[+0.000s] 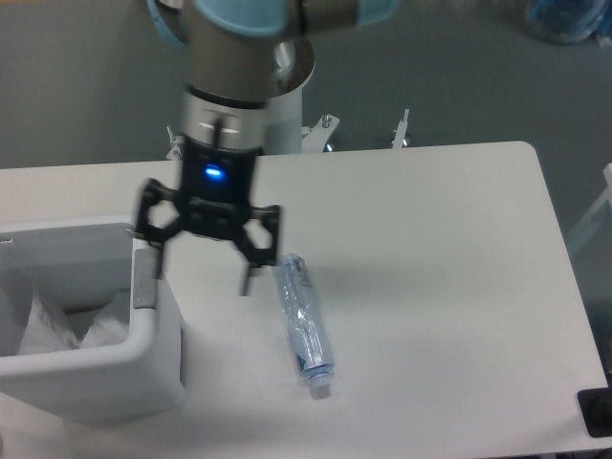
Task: Place the trash in the trash can
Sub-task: 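Move the gripper over the clear plastic bottle and lower it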
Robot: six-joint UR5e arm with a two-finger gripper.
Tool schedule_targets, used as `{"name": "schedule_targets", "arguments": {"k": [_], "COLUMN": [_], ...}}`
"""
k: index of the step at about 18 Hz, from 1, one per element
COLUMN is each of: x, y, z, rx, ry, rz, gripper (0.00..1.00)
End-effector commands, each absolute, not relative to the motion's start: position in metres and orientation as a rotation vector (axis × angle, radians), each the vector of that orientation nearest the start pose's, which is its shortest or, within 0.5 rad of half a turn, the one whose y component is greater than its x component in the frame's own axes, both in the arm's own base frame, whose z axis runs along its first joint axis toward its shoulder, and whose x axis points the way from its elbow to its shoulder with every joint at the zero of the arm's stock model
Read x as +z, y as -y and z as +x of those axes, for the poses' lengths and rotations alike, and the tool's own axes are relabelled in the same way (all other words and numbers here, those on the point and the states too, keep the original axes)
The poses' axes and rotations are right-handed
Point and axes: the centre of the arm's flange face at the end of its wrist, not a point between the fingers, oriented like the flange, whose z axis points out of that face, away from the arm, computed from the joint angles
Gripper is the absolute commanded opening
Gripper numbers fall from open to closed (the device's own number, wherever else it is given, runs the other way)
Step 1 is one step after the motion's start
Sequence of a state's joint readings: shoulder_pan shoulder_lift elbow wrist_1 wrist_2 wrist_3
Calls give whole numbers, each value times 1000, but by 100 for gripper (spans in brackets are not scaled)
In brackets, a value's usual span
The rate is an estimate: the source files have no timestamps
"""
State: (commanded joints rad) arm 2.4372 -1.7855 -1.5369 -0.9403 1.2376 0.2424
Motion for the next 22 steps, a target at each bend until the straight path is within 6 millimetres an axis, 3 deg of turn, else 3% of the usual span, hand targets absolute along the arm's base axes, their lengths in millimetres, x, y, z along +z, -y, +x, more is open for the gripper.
{"name": "schedule_targets", "arguments": {"k": [2,4,7,10,13,16,22], "x": [433,395,334,296,272,255,217], "y": [-507,-511,-533,-539,-547,-568,-602], "z": [-379,-399,-428,-439,-447,-458,-443], "rx": [-21,-20,-62,-56,-62,-69,-4], "ry": [850,985,1082,1114,1123,1109,1037], "rz": [-2538,-2570,-2619,-2667,-2691,-2707,-2793], "gripper": [100,100,100,100,100,100,100]}}
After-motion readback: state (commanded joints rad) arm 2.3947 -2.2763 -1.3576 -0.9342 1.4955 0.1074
